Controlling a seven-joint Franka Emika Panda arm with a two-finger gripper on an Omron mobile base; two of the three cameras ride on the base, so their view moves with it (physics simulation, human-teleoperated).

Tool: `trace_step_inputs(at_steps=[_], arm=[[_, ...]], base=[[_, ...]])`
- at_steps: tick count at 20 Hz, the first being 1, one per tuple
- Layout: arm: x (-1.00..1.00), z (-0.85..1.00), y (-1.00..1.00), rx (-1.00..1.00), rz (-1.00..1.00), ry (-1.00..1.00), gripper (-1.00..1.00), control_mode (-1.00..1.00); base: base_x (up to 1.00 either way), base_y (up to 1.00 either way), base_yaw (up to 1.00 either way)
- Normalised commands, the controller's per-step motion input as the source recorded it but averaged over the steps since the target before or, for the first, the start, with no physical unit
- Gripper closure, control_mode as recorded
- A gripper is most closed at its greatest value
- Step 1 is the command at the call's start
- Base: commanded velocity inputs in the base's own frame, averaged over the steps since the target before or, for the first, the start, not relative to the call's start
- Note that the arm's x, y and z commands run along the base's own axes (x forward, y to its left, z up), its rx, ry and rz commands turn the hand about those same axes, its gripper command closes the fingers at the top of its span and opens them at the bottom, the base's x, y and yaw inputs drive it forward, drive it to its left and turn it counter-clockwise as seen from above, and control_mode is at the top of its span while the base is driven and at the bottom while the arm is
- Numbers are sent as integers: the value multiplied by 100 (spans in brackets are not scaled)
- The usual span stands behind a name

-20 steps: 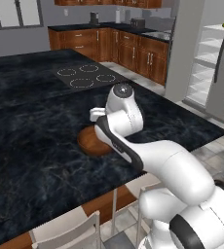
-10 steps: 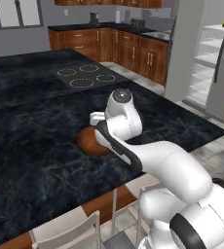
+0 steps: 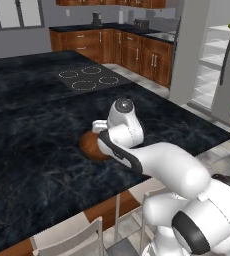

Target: Retrieve the pear and banana from the fridge and place them into the bowl on the dining table.

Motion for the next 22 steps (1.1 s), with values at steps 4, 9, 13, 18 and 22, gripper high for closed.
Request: trace_step_inputs(at_steps=[4,9,13,18,22], arm=[[30,-28,0,0,0,0,100,-100],[27,-27,0,0,0,0,100,-100],[31,-24,3,0,0,0,100,-100],[38,-9,14,0,0,0,100,-100],[38,-2,23,0,-1,0,100,-100]], base=[[0,0,0],[0,0,0],[0,0,0],[0,0,0],[0,0,0]])
